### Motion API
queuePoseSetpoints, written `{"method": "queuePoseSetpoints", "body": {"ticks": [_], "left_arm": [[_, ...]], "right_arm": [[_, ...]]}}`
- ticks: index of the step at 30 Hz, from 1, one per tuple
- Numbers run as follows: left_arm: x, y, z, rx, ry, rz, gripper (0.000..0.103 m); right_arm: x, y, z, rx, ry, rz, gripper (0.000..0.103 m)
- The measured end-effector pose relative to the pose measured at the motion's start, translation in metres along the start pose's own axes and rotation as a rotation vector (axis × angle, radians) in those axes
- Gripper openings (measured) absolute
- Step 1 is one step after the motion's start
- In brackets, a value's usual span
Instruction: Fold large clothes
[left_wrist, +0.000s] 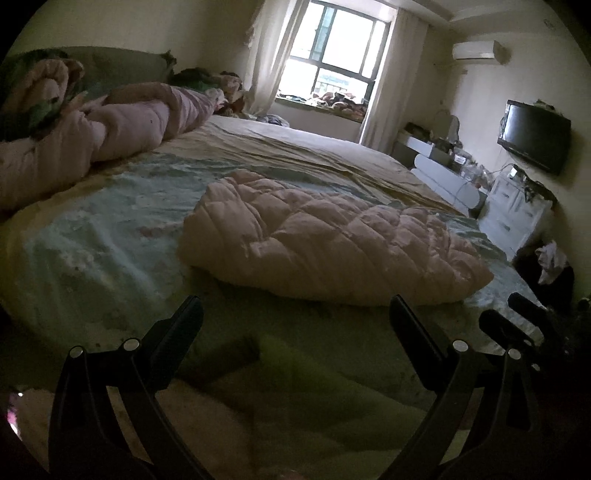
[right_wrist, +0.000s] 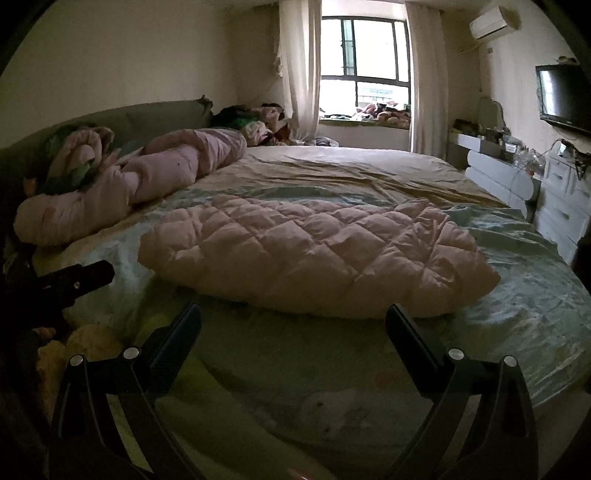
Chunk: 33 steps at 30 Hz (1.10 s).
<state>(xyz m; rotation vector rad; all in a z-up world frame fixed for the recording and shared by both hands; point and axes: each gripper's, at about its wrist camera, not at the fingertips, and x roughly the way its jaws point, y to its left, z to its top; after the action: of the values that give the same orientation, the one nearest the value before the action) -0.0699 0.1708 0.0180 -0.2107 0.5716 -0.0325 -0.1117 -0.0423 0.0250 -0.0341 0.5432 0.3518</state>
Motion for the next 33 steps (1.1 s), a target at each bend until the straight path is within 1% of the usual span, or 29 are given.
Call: {"method": "queuePoseSetpoints", "body": {"ticks": [6,15,33], "left_arm": [[-0.0027,-0.0039,-0.0008,0.016,-0.005,0.035,0.094],[-0.0012,-0.0034,-0.0011,0.017,0.001,0.06,0.094],[-0.0022,-0.0029,-0.0025,0.016,0.006,0.082,0.094]], "right_arm": [[0.0037,0.0048,-0.0039,-0.005,0.022,0.018,0.099],[0.0061,0.003,-0.0056,0.009,0.039,0.025,0.099],[0.0095,0.005,-0.0061,0.016,0.052,0.026,0.099]]}}
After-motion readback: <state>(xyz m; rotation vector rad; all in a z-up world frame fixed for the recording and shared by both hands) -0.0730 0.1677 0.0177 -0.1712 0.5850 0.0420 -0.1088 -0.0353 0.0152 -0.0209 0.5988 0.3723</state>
